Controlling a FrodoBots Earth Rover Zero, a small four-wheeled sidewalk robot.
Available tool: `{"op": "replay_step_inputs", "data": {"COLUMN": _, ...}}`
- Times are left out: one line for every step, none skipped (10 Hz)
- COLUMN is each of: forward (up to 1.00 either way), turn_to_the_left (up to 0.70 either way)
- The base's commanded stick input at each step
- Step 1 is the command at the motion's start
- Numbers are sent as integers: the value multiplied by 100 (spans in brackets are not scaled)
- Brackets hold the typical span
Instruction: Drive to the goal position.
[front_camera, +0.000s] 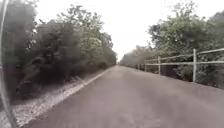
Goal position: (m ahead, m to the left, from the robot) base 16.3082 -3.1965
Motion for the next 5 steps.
{"op": "replay_step_inputs", "data": {"forward": 70, "turn_to_the_left": 0}}
{"op": "replay_step_inputs", "data": {"forward": 70, "turn_to_the_left": 0}}
{"op": "replay_step_inputs", "data": {"forward": 70, "turn_to_the_left": 0}}
{"op": "replay_step_inputs", "data": {"forward": 70, "turn_to_the_left": 0}}
{"op": "replay_step_inputs", "data": {"forward": 70, "turn_to_the_left": 0}}
